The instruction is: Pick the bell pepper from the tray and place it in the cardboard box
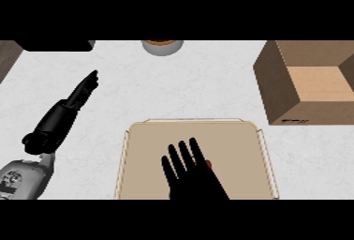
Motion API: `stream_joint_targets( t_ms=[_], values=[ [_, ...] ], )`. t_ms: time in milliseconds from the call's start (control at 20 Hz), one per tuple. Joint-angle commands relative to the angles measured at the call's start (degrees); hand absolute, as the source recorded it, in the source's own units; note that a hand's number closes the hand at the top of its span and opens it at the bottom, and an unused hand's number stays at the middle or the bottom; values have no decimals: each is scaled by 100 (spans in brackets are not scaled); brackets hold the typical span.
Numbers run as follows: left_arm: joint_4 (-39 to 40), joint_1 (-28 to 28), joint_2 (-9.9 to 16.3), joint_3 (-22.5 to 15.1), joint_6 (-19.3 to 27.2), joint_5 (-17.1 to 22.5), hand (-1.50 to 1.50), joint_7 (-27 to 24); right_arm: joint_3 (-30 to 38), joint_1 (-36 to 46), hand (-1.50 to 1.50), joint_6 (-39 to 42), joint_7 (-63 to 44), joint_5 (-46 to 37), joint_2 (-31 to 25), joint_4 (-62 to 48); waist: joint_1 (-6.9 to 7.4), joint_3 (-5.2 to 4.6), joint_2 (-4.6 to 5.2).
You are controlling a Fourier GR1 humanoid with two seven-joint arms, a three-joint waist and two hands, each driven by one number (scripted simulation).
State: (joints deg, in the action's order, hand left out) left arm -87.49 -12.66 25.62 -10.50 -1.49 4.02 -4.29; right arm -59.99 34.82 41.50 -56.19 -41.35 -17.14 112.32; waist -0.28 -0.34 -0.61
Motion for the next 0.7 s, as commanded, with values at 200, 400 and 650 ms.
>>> stream_joint_targets(
  t_ms=[200,400,650],
  values=[
    [140,17,39,181,-63,-12,0,-233,-35,-199,-150,1185,-1691,-300,1627,-1002,-60,10,14],
    [57,131,-122,5,-18,-161,0,-273,-284,-522,-150,744,-1576,-851,1690,-1569,-7,24,34],
    [-72,10,33,233,-258,48,0,-10,-249,-565,-150,874,-1305,-1457,1669,-1706,13,31,40]
  ],
)
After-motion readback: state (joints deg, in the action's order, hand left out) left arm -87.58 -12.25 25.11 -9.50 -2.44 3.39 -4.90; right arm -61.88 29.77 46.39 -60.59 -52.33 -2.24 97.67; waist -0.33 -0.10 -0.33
